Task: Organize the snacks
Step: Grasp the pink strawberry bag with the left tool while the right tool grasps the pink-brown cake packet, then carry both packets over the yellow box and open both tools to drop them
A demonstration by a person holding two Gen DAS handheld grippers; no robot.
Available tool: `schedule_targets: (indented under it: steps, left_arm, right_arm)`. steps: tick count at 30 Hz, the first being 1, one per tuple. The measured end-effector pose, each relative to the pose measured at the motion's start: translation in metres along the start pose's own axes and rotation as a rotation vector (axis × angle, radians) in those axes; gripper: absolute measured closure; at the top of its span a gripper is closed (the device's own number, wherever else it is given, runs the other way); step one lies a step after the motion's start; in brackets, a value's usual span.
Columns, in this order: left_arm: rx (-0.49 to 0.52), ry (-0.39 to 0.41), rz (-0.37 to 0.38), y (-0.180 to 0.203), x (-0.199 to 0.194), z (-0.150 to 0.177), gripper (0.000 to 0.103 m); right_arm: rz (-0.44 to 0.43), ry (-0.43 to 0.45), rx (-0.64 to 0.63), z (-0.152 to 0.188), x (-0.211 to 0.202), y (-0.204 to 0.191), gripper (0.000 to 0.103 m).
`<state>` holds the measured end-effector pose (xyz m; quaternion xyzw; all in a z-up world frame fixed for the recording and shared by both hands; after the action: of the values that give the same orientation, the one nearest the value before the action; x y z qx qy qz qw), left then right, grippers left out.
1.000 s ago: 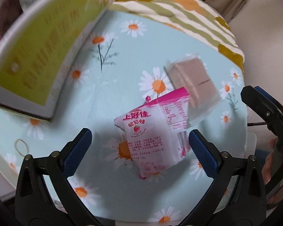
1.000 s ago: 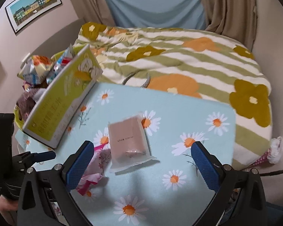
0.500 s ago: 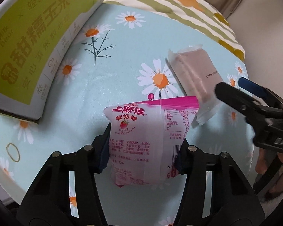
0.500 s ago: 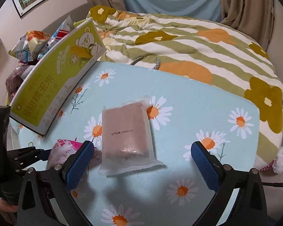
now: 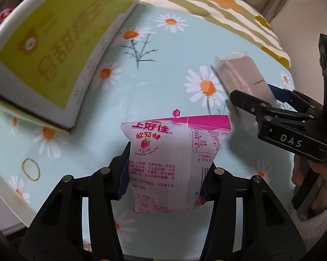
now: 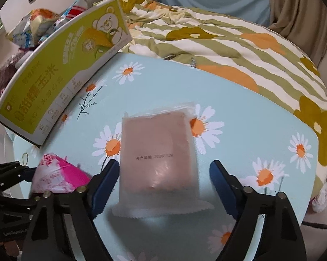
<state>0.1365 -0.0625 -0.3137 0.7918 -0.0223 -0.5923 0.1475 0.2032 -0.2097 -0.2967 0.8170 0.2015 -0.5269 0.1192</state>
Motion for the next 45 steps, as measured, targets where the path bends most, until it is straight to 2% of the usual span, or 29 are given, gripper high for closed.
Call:
schedule_targets:
  steps: [6,8,13,18,26,30,35,38,42,45]
  left_arm:
    - [-0.011,0.003,-0.012,-0.009,-0.004,0.005,0.055]
    - [-0.011,0.0,-0.012,-0.01,-0.005,0.008,0.055]
    - [0.015,0.007,-0.003,-0.006,-0.016,0.014,0.058]
    - [0.046,0.04,0.008,0.003,-0.039,0.014,0.059]
    - [0.091,0.164,0.051,0.011,-0.112,0.002,0.059]
    - [0.1,0.264,0.054,0.004,-0.162,-0.01,0.059]
    - [0.098,0.4,0.054,-0.03,-0.224,-0.034,0.059]
    - [0.105,0.446,0.046,-0.059,-0.249,-0.055,0.059]
    - [0.125,0.465,0.024,-0.101,-0.268,-0.084,0.059]
    - [0.142,0.436,0.023,-0.134,-0.267,-0.109,0.059]
  right_arm:
    - [0.039,0.024,-0.047,-0.002,0.004,-0.009,0.036]
    - [0.072,0.028,-0.07,-0.002,0.005,-0.011,0.043]
    - [0.054,0.017,-0.056,0.001,0.001,-0.01,0.045]
    - [0.033,0.046,-0.009,0.005,-0.024,-0.01,0.045]
    - [0.013,0.134,0.027,-0.005,-0.088,-0.022,0.045]
    - [-0.007,0.198,0.036,-0.02,-0.127,-0.036,0.045]
    - [-0.033,0.287,0.04,-0.044,-0.168,-0.069,0.045]
    - [-0.034,0.329,0.052,-0.058,-0.184,-0.093,0.045]
    - [-0.044,0.362,0.094,-0.078,-0.195,-0.13,0.045]
    - [-0.045,0.369,0.123,-0.094,-0.195,-0.155,0.045]
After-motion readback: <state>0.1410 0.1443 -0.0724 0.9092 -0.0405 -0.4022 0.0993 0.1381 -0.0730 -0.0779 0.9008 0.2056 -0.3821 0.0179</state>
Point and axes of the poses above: each gripper's, at about its wrist camera, not at the fingertips, and x roughly the way its jaws point, y to its right, z to its underside, the point moved 4 cm from there along x, roughly the way its jaws point, and after that the axes turned 7 degrees about z, right-handed, at the moved point
